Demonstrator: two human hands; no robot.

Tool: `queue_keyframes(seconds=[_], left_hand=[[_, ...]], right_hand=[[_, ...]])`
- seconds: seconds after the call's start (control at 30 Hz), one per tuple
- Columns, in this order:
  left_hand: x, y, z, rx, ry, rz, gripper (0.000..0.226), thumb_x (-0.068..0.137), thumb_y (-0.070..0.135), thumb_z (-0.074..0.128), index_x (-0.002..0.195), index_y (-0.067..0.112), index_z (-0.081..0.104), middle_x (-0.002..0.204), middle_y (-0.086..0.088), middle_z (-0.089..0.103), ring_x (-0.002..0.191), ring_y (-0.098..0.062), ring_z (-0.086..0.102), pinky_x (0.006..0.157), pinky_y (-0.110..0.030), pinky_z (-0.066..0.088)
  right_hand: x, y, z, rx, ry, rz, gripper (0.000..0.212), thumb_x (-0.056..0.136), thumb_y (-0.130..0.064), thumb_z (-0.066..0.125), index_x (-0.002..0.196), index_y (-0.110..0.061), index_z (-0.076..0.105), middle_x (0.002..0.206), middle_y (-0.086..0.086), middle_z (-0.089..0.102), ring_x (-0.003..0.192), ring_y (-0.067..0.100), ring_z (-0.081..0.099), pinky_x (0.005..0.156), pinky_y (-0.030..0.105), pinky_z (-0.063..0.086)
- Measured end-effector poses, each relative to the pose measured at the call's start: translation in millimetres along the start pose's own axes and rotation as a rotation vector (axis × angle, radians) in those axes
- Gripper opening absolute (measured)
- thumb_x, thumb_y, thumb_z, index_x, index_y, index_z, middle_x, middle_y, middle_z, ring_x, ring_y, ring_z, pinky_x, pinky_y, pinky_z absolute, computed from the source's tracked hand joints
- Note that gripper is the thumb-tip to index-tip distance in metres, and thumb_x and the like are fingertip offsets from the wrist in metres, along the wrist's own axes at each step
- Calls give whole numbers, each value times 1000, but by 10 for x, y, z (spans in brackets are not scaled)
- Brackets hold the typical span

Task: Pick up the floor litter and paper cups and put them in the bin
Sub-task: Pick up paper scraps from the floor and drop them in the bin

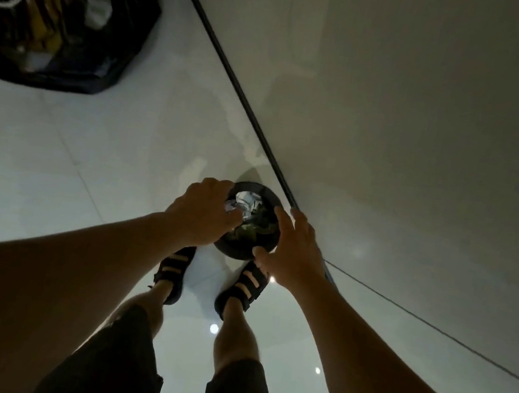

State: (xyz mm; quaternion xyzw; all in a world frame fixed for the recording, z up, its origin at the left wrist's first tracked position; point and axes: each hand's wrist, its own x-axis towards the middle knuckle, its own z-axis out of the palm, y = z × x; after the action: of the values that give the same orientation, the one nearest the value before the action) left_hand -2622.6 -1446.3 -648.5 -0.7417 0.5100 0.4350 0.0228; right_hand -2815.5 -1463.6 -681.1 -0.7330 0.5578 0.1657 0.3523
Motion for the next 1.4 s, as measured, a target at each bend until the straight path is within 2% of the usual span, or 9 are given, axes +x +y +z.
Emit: queue_keyframes(seconds=[0.1, 0.23, 0.37, 0.57, 0.63, 0.77, 0.97, 1.13, 1.4], left_hand=[[-434, 261, -416, 42, -17, 97, 58, 93, 45, 49, 141, 16, 37, 141, -12, 43, 129, -29, 41, 99, -38, 38], [-973, 464, -774, 94, -121, 185, 62, 92, 46, 51, 145, 19, 34, 143, -13, 40, 129, -31, 40, 102, -40, 39], [-1392, 641, -1043, 167, -196, 328, 49, 92, 44, 50, 132, 17, 47, 129, -13, 51, 113, -31, 53, 93, -43, 48], [-2048, 1178, -932, 393, -214, 533, 58, 93, 49, 46, 140, 16, 38, 140, -11, 42, 126, -29, 43, 103, -40, 39], [-2319, 1401, -694, 469, -263, 636, 55, 93, 49, 45, 137, 17, 40, 137, -11, 44, 123, -28, 43, 103, -42, 40], [-2976, 1775, -68, 656, -327, 786, 67, 94, 53, 42, 149, 20, 25, 150, -8, 31, 135, -27, 31, 109, -41, 33], [-4227, 2171, 1205, 930, -386, 994, 69, 92, 55, 41, 150, 21, 23, 150, -8, 29, 138, -28, 26, 111, -42, 29], [-5531, 2226, 2449, 1082, -495, 1273, 67, 91, 55, 43, 147, 22, 29, 149, -7, 33, 137, -27, 27, 110, -44, 31], [-6975, 2250, 3882, 1290, -641, 1542, 67, 94, 51, 43, 150, 19, 24, 153, -5, 26, 141, -26, 21, 112, -44, 29]], right_hand=[[-489, -248, -427, 2, 56, 25, 87, 82, -51, 66, 151, -30, 17, 159, 2, 14, 144, 28, 19, 106, 46, 38], [-1195, -539, -740, 64, 129, 127, 86, 82, -50, 67, 151, -32, 19, 158, 2, 17, 143, 27, 22, 106, 43, 38], [-1889, -852, -778, 126, 218, 237, 83, 82, -50, 67, 150, -30, 25, 156, 3, 22, 139, 27, 28, 105, 41, 38], [-2905, -1015, -562, 270, 345, 388, 82, 84, -51, 66, 151, -29, 24, 159, 2, 18, 143, 27, 24, 109, 41, 37], [-3279, -931, -452, 321, 398, 467, 82, 85, -50, 65, 151, -28, 23, 159, 3, 17, 143, 27, 24, 109, 42, 37], [-4126, -623, -101, 428, 484, 647, 81, 86, -51, 63, 152, -27, 23, 159, 3, 18, 143, 26, 22, 110, 42, 38], [-5658, -120, 915, 624, 605, 926, 83, 85, -55, 61, 153, -29, 20, 160, 3, 16, 143, 26, 23, 109, 43, 38], [-7024, 108, 1893, 768, 689, 1172, 84, 85, -56, 61, 152, -29, 20, 160, 4, 15, 143, 26, 22, 109, 43, 37], [-8639, 254, 3159, 981, 754, 1503, 83, 86, -55, 60, 153, -28, 20, 160, 3, 15, 144, 25, 20, 110, 42, 36]])
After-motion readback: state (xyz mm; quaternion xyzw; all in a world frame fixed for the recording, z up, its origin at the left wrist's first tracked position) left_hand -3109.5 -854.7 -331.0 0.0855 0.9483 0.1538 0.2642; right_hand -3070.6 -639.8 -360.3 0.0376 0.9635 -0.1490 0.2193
